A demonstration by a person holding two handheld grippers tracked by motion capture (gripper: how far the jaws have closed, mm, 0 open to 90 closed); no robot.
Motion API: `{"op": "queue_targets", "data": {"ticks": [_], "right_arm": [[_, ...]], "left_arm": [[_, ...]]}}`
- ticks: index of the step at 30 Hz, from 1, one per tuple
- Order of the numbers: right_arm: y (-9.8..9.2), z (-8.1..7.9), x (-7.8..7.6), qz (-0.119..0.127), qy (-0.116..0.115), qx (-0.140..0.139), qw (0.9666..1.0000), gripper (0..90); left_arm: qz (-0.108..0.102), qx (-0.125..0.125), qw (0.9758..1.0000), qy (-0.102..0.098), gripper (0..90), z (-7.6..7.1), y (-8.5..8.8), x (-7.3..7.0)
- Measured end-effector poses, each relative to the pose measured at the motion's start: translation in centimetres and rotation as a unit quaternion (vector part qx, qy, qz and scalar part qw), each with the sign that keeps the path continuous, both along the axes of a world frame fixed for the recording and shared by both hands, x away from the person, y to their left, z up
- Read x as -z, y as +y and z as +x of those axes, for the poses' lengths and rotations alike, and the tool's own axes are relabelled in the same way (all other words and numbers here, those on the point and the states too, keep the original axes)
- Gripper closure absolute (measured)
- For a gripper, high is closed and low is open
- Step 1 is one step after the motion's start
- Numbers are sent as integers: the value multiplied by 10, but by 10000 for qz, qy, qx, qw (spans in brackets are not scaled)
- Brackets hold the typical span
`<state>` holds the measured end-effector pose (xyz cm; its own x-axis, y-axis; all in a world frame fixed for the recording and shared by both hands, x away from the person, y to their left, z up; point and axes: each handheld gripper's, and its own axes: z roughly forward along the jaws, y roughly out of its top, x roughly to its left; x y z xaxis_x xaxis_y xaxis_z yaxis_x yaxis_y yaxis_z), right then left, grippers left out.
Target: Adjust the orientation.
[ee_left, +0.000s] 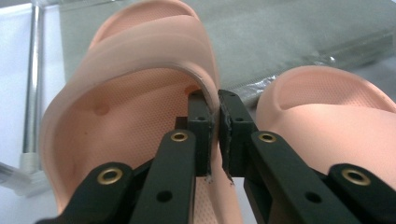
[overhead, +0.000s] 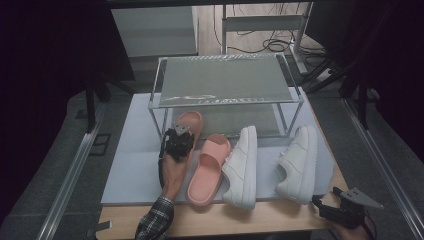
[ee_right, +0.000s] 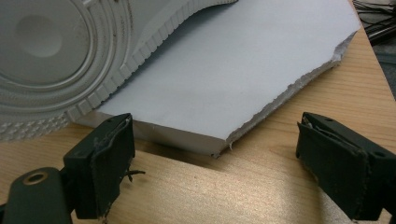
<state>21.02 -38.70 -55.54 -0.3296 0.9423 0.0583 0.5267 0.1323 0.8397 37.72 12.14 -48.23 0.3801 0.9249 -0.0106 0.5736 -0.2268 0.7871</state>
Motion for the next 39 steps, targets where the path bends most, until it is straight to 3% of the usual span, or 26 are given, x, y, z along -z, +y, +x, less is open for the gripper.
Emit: {"op": "queue_targets", "data": {"ticks": [10, 20, 24, 34, 39], "right_arm": [[0, 0, 0, -7, -9, 6, 10000, 116], [0, 0, 0, -20, -2, 2, 10000, 116], [1, 0, 0, -32, -8, 3, 10000, 116], [1, 0, 0, -43, -13, 15, 10000, 118], [1, 0, 0, -45, -17, 19, 10000, 118]], "left_arm": [[-227, 192, 9995, -63, 784, -17, 17, -10], [-347, 506, 9981, -88, 892, -42, 37, -14], [-322, 631, 9975, -70, 897, -58, 47, -11], [-283, 672, 9973, 5, 898, -92, 68, 3], [-281, 718, 9970, 65, 899, -102, 73, 10]]}}
